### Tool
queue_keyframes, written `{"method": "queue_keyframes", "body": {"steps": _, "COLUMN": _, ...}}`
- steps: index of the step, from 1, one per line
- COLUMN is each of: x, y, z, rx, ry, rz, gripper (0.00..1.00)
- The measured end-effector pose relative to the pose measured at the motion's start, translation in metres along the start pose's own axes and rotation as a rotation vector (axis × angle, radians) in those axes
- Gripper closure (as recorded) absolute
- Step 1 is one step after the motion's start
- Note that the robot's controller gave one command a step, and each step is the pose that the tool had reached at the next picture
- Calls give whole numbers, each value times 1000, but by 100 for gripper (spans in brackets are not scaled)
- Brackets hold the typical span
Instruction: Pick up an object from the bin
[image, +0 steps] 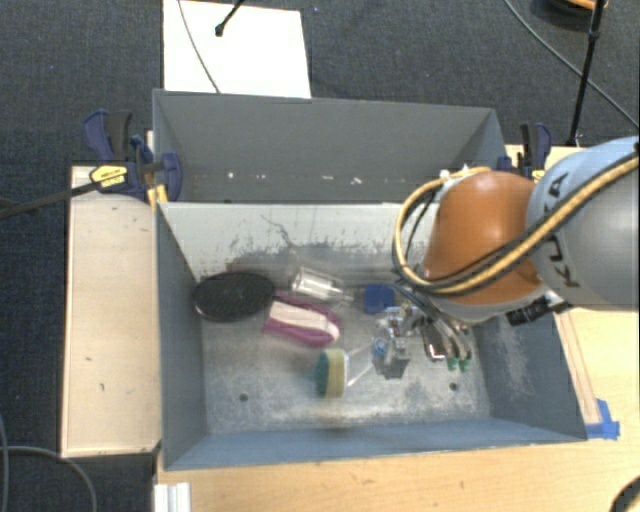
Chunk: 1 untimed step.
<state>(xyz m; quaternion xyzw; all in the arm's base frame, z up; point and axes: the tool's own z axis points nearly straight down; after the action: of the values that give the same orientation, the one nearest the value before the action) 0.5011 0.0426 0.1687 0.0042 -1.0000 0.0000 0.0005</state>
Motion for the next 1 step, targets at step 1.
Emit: {"method": "queue_keyframes", "body": {"steps": 1, "x": 2, "y": -3, "z": -60, "rx": 0, "ry": -10, "rz": -32, "gripper": 100}}
